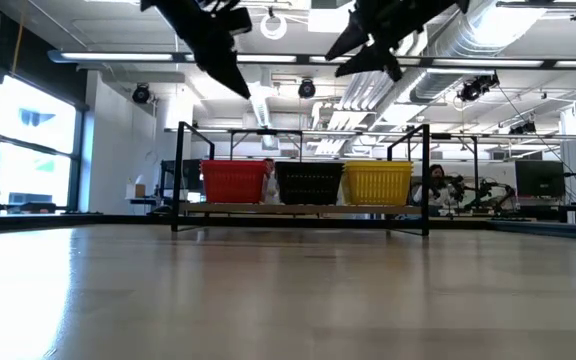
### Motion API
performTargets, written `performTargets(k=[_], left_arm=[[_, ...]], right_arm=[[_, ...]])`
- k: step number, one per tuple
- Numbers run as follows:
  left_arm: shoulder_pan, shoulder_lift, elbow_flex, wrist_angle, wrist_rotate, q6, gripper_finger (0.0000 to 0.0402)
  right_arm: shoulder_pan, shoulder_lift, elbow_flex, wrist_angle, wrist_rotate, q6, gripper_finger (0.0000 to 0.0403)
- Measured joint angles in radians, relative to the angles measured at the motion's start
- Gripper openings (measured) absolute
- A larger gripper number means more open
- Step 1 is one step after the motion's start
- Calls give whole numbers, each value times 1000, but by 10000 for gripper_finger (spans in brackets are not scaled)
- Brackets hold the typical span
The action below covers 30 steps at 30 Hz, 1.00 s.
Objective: Stack baskets on shelf by color
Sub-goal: Adjust the stacked black bin on the shelf
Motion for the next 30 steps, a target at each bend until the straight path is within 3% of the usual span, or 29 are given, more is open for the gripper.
performTargets(k=[8,18,25,30], left_arm=[[0,-117,2,1,-162,-27,110],[0,-197,2,8,-250,-71,110],[0,-204,2,0,-252,-79,110],[0,-204,2,-6,-252,-79,110]], right_arm=[[38,142,0,17,-95,-14,158],[62,295,0,34,-161,10,158],[84,373,0,56,-115,46,158],[99,411,0,95,-27,81,158]])
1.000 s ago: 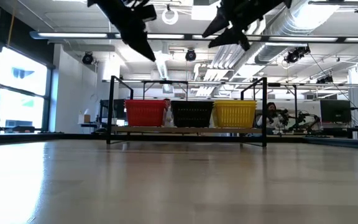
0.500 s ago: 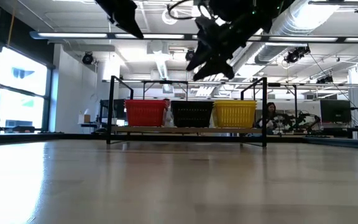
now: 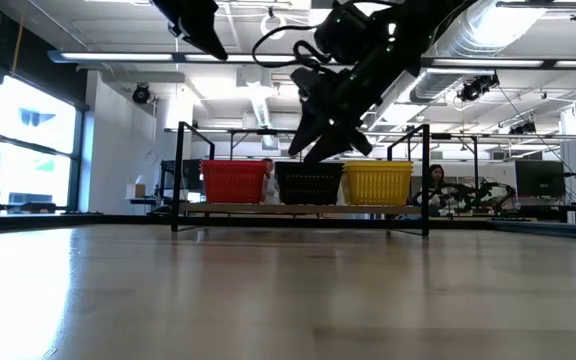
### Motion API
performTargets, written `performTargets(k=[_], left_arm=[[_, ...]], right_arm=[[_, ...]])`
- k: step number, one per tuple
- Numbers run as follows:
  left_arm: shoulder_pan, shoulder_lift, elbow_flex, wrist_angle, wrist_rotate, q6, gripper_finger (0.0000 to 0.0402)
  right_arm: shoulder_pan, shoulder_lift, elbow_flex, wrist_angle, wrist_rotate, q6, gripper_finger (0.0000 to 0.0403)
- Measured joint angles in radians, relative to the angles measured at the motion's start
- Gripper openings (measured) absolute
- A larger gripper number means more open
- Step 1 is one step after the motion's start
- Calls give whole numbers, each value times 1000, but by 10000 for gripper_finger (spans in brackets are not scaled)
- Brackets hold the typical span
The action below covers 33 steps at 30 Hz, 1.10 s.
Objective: Stack baskets on shelf by color
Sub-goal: Adjust the stacked black bin on the shelf, then return to Home Position
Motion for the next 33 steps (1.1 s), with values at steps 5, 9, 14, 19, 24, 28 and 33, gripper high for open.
performTargets(k=[5,9,14,19,24,28,33], left_arm=[[0,0,0,-28,0,0,110],[0,0,0,-52,0,0,110],[0,0,0,-71,0,3,110],[0,0,0,-75,0,19,110],[0,0,0,-75,0,19,110],[0,0,0,-75,1,19,110],[0,1,0,-75,16,35,110]], right_arm=[[4,25,0,5,77,45,158],[4,34,0,47,87,61,158],[2,34,0,66,131,61,158],[-3,34,0,59,133,79,158],[-11,34,0,65,146,92,158],[-15,28,0,85,121,102,158],[-2,-9,0,72,113,137,158]])
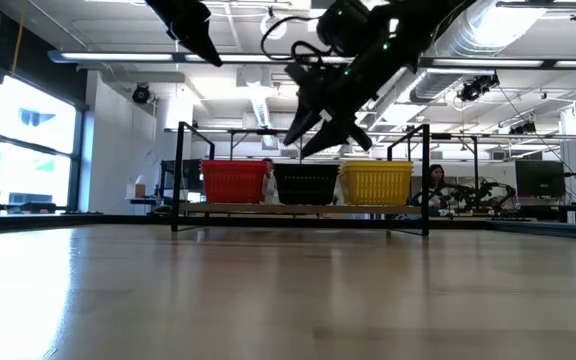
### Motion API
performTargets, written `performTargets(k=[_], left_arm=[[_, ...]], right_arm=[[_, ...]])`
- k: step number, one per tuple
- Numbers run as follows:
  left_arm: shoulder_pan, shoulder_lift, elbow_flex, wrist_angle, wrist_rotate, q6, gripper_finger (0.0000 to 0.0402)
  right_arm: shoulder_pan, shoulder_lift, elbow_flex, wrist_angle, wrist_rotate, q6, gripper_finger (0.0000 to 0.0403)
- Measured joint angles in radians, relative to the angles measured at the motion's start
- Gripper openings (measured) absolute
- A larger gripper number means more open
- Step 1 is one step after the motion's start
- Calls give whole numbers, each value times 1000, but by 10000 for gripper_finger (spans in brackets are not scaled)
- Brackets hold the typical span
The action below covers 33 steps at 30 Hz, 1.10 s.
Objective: Stack baskets on shelf by color
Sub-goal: Return to Home Position
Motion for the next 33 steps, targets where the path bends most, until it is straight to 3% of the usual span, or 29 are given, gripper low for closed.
performTargets(k=[9,16,19,26,33], left_arm=[[0,0,0,0,11,3,110],[0,0,0,0,61,3,110],[0,0,0,-2,129,-21,110],[-2,-50,-43,-33,465,-135,110],[-38,-197,-215,107,506,-308,110]], right_arm=[[0,-156,0,-189,97,14,158],[-1,-255,0,-403,103,86,158],[6,-292,0,-436,105,69,158],[36,-421,0,-493,174,-46,158],[40,-583,0,-518,193,-236,158]])
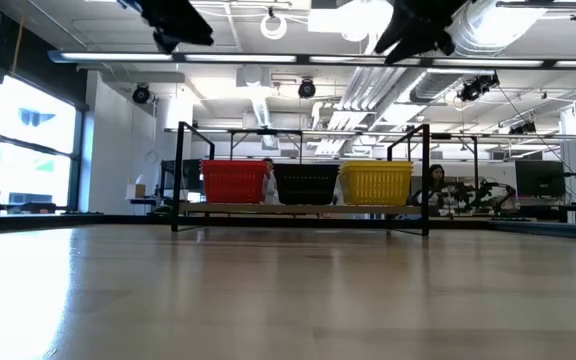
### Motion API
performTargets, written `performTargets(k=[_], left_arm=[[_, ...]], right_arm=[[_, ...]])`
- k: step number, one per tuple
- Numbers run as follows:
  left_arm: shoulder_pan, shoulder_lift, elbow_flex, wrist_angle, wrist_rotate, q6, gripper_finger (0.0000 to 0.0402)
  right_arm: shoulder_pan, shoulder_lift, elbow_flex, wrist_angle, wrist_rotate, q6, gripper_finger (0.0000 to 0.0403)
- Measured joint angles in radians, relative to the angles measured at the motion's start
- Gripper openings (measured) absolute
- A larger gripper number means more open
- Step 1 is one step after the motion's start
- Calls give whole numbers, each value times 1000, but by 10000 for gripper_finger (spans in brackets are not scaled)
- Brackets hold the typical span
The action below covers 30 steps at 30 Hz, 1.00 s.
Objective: Stack baskets on shelf by color
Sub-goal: Return to Home Position
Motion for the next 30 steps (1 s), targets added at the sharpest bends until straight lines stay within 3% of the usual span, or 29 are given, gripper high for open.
performTargets(k=[6,10,18,30], left_arm=[[-77,-171,-158,167,1,-110,110],[-125,-281,-274,341,-6,-185,110],[-206,-461,-544,552,-17,-315,110],[-293,-690,-829,640,-177,-325,110]], right_arm=[[39,-152,-4,14,82,-226,158],[67,-265,-75,42,84,-288,158],[72,-511,-337,165,18,-145,158],[72,-789,-510,167,-20,-33,158]])
